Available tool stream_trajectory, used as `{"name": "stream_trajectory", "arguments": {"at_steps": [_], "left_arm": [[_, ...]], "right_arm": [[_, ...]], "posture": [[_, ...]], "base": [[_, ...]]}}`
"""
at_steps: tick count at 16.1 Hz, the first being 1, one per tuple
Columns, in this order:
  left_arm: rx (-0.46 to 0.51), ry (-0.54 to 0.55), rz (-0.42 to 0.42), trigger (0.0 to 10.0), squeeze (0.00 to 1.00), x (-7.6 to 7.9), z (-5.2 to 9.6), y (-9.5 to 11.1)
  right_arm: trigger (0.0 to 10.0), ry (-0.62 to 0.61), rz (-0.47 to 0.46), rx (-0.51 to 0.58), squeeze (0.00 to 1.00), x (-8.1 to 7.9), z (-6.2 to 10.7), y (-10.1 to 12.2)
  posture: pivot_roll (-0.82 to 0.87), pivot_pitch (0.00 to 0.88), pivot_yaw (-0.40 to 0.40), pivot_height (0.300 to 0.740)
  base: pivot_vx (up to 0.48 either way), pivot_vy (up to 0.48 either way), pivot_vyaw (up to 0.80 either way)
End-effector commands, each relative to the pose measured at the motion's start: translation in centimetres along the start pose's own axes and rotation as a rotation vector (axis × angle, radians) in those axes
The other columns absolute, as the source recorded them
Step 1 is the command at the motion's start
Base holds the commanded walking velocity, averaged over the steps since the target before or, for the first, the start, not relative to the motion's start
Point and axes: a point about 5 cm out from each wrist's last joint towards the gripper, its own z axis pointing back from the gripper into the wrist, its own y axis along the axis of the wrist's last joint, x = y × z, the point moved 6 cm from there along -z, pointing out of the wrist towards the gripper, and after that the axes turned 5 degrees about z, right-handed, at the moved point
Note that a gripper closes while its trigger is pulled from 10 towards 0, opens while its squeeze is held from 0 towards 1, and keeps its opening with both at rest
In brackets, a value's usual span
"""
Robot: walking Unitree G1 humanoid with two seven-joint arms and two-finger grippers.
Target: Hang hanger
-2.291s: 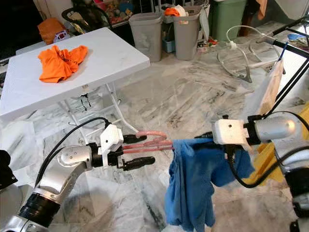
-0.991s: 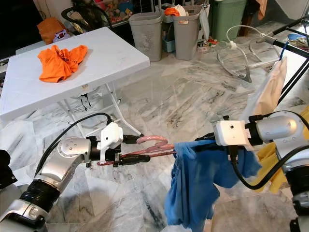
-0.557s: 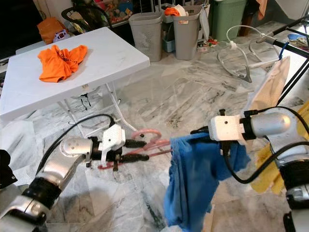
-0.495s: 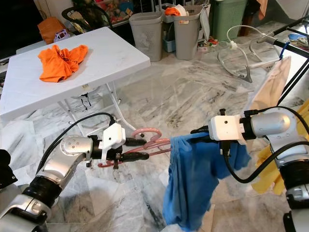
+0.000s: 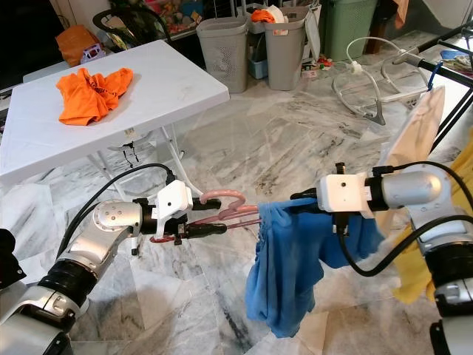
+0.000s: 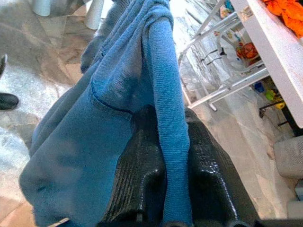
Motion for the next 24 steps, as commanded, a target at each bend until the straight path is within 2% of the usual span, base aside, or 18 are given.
{"name": "stream_trajectory", "arguments": {"at_steps": [1,5,15,17,19,21,22,23,24], "left_arm": [[-0.041,-0.009,0.000,0.0,0.00,-0.1,0.4,-0.8],[-0.062,-0.018,0.003,0.0,0.00,0.0,0.4,-1.4],[-0.043,0.066,-0.032,0.0,0.00,-1.4,0.6,-1.3],[-0.030,0.122,-0.059,0.0,0.00,-2.4,0.7,-1.0],[-0.029,0.244,-0.106,0.0,0.00,-4.2,1.1,-0.4],[-0.030,0.263,-0.110,0.0,0.00,-4.5,1.3,-0.5],[-0.041,0.252,-0.107,0.0,0.00,-4.3,1.3,-0.9],[-0.054,0.243,-0.105,0.0,0.00,-4.1,1.4,-1.3],[-0.069,0.226,-0.087,0.0,0.00,-3.6,1.3,-2.0]], "right_arm": [[10.0,-0.095,0.064,0.044,0.00,2.5,0.5,1.5],[10.0,-0.113,0.074,0.042,0.00,2.9,0.5,1.5],[10.0,-0.132,0.094,0.037,0.00,3.3,0.2,1.4],[10.0,-0.140,0.098,0.034,0.00,3.4,0.2,1.3],[10.0,-0.176,0.112,0.024,0.00,4.0,0.2,1.3],[10.0,-0.218,0.106,0.024,0.00,4.7,0.1,1.3],[10.0,-0.205,0.061,0.030,0.14,4.6,0.0,1.2],[10.0,-0.202,0.052,0.034,0.14,4.6,0.0,1.2],[10.0,-0.190,0.014,0.033,1.00,4.4,-0.2,0.9]], "posture": [[-0.19,0.005,0.121,0.740],[-0.19,0.003,0.120,0.740],[-0.19,0.000,0.118,0.740],[-0.19,0.002,0.117,0.740],[-0.19,0.004,0.117,0.740],[-0.19,0.005,0.117,0.740],[-0.18,0.006,0.118,0.740],[-0.18,0.006,0.118,0.740],[-0.18,0.007,0.118,0.740]], "base": [[0.000,0.000,0.00],[0.000,0.000,0.00],[0.000,0.000,0.00],[0.000,0.000,0.00],[0.000,0.000,0.00],[0.000,0.000,0.00],[0.000,0.000,0.00],[0.000,0.000,0.00],[0.000,0.000,0.00]]}}
